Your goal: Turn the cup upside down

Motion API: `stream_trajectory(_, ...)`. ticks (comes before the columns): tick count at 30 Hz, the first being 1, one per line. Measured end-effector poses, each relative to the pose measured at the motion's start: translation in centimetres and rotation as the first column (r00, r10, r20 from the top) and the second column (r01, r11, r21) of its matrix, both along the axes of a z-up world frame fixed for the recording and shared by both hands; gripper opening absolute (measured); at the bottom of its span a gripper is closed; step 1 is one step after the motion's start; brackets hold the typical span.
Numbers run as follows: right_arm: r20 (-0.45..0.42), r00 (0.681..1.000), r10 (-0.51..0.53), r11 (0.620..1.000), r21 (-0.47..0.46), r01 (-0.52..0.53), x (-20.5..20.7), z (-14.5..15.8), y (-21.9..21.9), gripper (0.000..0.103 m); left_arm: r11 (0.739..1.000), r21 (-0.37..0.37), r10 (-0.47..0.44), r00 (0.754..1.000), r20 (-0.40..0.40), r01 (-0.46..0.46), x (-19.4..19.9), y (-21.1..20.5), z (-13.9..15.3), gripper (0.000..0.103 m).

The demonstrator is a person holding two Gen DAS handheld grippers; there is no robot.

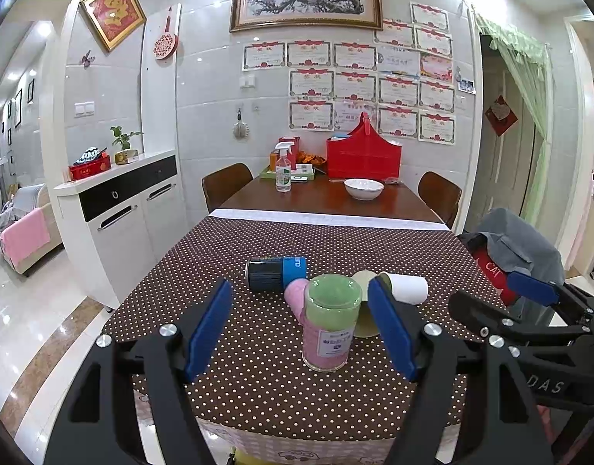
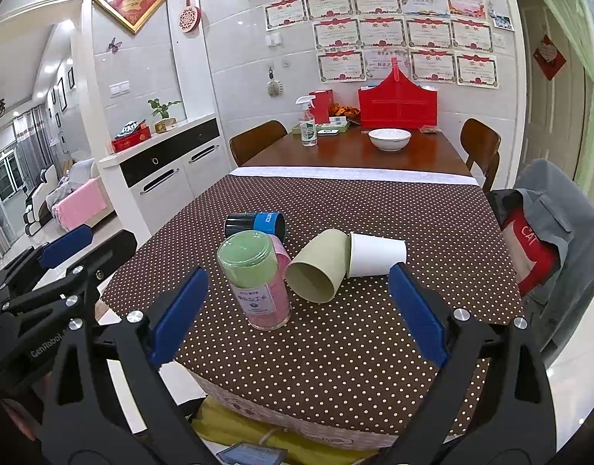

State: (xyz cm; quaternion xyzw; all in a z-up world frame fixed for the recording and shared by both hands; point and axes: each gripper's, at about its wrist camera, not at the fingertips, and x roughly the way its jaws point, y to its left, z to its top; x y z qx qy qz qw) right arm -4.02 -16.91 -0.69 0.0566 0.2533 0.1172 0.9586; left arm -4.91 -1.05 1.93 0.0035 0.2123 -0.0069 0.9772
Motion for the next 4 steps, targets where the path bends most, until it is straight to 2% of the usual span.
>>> stream_trajectory(4,-0.004,1.000,0.002,1.000,0.001,-0.002,-0.01,0.04,0.13,0.092,1.000,0.001,0.000,1.000,-0.004,0.000,0.06,-0.05,-0.06,0.072)
